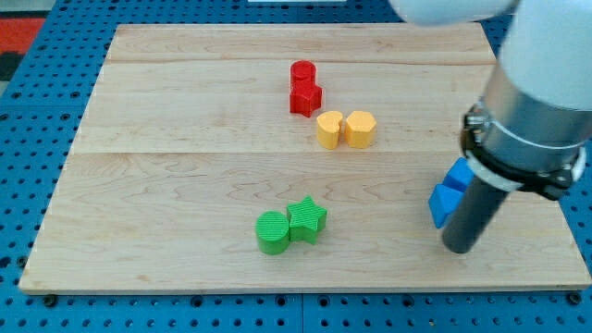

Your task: Move the blue cube slightly left

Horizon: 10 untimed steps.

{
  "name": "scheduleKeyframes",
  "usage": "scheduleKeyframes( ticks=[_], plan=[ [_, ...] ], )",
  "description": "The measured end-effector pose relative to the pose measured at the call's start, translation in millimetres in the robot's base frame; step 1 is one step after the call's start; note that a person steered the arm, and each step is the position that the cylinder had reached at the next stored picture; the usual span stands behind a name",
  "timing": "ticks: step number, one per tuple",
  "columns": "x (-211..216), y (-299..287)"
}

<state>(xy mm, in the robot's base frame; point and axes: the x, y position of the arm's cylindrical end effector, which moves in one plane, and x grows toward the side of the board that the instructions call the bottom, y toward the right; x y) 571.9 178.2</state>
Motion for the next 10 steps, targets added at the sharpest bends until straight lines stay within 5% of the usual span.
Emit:
scheduleKeyframes(
  ticks=[4, 7, 8, 10],
  plan=[
    [-45.2, 51.1],
    [-76.3, 17.7],
    [-116.6, 38.5],
    [-78.8, 12.7]
  ],
)
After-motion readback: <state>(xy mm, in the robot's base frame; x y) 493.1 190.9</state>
